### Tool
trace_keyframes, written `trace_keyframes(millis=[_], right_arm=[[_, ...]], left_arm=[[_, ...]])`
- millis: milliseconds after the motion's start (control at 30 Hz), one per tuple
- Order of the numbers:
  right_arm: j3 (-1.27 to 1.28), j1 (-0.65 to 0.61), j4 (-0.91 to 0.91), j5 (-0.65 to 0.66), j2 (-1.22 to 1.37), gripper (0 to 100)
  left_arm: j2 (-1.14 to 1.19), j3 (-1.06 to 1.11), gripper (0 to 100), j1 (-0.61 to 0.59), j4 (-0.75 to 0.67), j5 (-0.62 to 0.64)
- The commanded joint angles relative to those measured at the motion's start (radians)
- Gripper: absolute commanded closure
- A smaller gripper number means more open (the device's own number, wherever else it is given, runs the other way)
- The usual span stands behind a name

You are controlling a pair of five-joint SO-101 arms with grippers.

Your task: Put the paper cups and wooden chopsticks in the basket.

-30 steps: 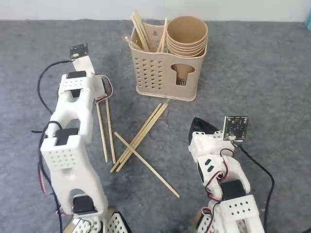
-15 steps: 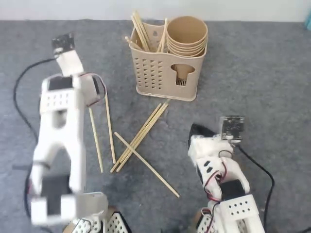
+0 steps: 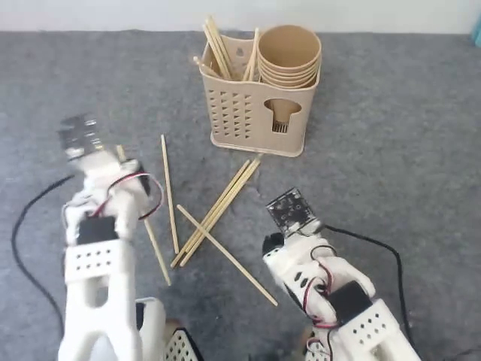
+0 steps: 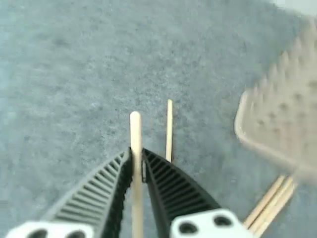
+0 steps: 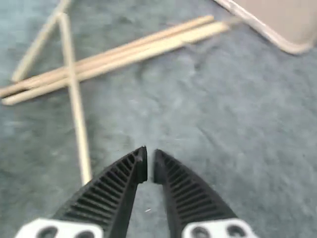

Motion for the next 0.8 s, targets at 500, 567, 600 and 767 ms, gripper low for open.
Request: trace_keyframes(millis=[500,567,600,767], right_arm=[[-0.456,-0.278,-0.403,-0.066,0.834,89.0],[-0.514,-0.278,-0.464,-0.066,0.941,89.0],[-0.549,-0.278,-0.483,-0.066,0.997,89.0],[-0.721,-0.292,-0.495,-0.066,1.241,89.0]], left_arm=[[0.239,0.024,99,-0.367,-0.549,0.339],[0.333,-0.016,99,-0.368,-0.575,0.339],[0.377,-0.044,99,-0.371,-0.575,0.339],[0.574,-0.166,99,-0.394,-0.575,0.339]])
